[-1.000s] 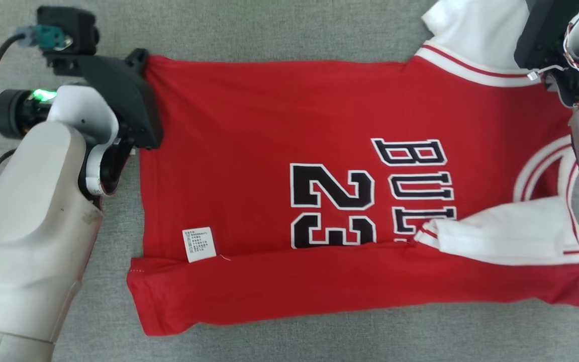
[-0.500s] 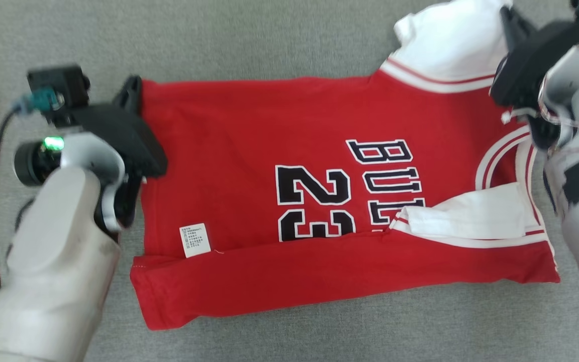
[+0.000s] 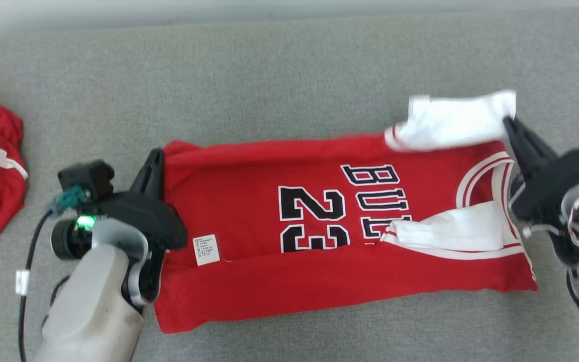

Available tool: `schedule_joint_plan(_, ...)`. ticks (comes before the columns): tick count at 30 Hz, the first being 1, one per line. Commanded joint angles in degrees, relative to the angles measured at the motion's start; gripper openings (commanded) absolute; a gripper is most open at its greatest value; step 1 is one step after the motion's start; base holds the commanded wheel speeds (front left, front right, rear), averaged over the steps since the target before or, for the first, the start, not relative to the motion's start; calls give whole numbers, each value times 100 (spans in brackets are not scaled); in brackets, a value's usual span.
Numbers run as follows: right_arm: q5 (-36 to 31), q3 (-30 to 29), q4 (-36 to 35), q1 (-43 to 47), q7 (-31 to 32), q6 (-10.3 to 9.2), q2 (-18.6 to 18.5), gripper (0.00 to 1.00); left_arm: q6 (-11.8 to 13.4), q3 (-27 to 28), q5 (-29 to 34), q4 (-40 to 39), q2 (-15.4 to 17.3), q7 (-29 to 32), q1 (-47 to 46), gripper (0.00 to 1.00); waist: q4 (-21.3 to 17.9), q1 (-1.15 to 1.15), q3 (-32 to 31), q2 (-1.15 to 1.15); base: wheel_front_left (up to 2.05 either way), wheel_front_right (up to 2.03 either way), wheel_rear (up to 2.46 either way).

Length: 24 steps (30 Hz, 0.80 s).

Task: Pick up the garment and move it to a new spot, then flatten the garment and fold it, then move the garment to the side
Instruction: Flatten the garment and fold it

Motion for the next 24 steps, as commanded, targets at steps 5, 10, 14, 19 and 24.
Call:
schedule_joint_plan(5,105,-40,-418,666,112,-12,-251,0,36,15,-101,-26,56,-102,402,0,-41,0,-226,0,0,0,0)
schedule_joint_plan(10,-21,-161,-652,1108,243,-12,-308,0,96,22,-180,-77,26,-73,727,0,-46,0,-299,0,0,0,0)
schedule_joint_plan(14,-241,-236,-751,1396,294,-12,-347,0,92,-65,-136,-128,52,-65,966,0,-37,0,-366,0,0,0,0)
schedule_joint_plan(19,-414,-249,-907,1643,351,-12,-290,0,151,-55,-206,-175,44,-72,1186,0,-12,0,-435,0,0,0,0)
schedule_joint_plan(24,-694,-243,-929,1821,458,-12,-332,0,224,-83,-253,-283,37,-24,1412,0,-6,0,-502,0,0,0,0)
